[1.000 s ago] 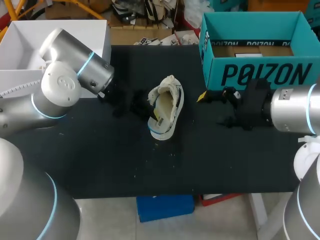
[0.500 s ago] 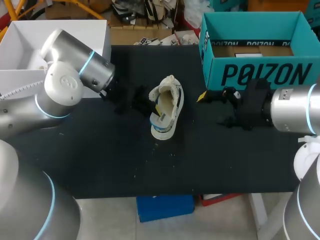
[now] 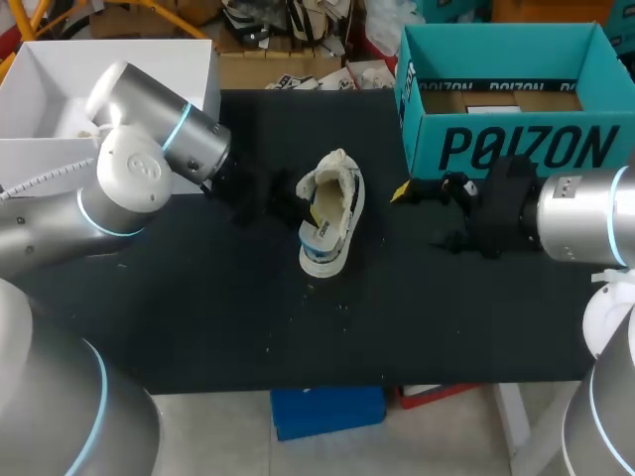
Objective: Take the shoe out of the shoebox, open the shoe tongue, remove and reinsert the insole, then place the shoe into the shoebox
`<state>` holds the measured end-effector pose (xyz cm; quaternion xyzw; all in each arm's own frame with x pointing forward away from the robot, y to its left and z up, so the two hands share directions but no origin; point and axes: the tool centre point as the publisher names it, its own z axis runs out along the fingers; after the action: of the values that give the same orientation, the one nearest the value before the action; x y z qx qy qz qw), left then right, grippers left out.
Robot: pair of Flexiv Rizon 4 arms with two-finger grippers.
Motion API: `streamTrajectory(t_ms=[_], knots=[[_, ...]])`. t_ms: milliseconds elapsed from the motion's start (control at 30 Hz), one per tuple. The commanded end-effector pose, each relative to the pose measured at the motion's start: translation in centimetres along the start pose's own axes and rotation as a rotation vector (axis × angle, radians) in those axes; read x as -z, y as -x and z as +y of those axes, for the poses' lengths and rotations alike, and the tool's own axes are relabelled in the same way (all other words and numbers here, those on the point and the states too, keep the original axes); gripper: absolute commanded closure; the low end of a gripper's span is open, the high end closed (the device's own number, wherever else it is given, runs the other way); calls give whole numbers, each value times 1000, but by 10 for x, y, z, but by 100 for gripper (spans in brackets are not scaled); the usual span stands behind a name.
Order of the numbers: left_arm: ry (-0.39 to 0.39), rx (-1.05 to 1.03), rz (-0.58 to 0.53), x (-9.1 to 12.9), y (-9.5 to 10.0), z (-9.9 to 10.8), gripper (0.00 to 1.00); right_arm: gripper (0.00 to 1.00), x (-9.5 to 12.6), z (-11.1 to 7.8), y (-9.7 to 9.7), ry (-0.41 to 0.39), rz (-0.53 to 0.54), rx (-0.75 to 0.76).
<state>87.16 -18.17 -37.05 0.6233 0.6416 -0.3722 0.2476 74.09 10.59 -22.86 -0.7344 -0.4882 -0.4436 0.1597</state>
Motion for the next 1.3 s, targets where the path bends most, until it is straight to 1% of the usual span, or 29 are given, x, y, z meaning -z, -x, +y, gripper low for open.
streamTrajectory(t_ms=[33,300,467,500,533,567,600,633,800,867,933,1067,1100,1167,1233,1267,1300], knots=[[5,6,12,-4,2,8,100,0,0,0,0,0,0,0],[26,33,33,-7,1,30,100,0,0,0,0,0,0,0],[26,37,38,-11,5,32,100,0,0,0,0,0,0,0],[25,37,38,-11,6,31,98,0,0,0,0,0,0,0],[24,36,39,-11,6,29,73,0,0,0,0,0,0,0],[24,35,39,-10,7,27,54,0,0,0,0,0,0,0],[24,34,39,-9,7,25,13,0,0,0,0,0,0,0],[23,32,39,-8,7,22,0,0,0,0,0,0,0,0],[13,12,33,1,9,7,0,0,0,0,0,0,0,0],[-2,11,13,5,10,0,0,0,0,0,0,0,0,0],[-22,25,-3,7,10,-6,0,0,0,0,0,0,0,0],[-24,18,1,8,8,-13,0,0,0,0,0,0,0,0],[-27,17,2,8,8,-14,2,0,0,0,0,0,0,0],[-38,13,7,6,8,-17,9,0,0,0,0,0,0,0],[-44,11,10,5,8,-20,22,0,0,0,0,0,0,0],[-47,10,11,5,7,-21,27,0,0,0,0,0,0,0],[-53,11,15,4,7,-22,35,0,0,0,0,0,0,0]])
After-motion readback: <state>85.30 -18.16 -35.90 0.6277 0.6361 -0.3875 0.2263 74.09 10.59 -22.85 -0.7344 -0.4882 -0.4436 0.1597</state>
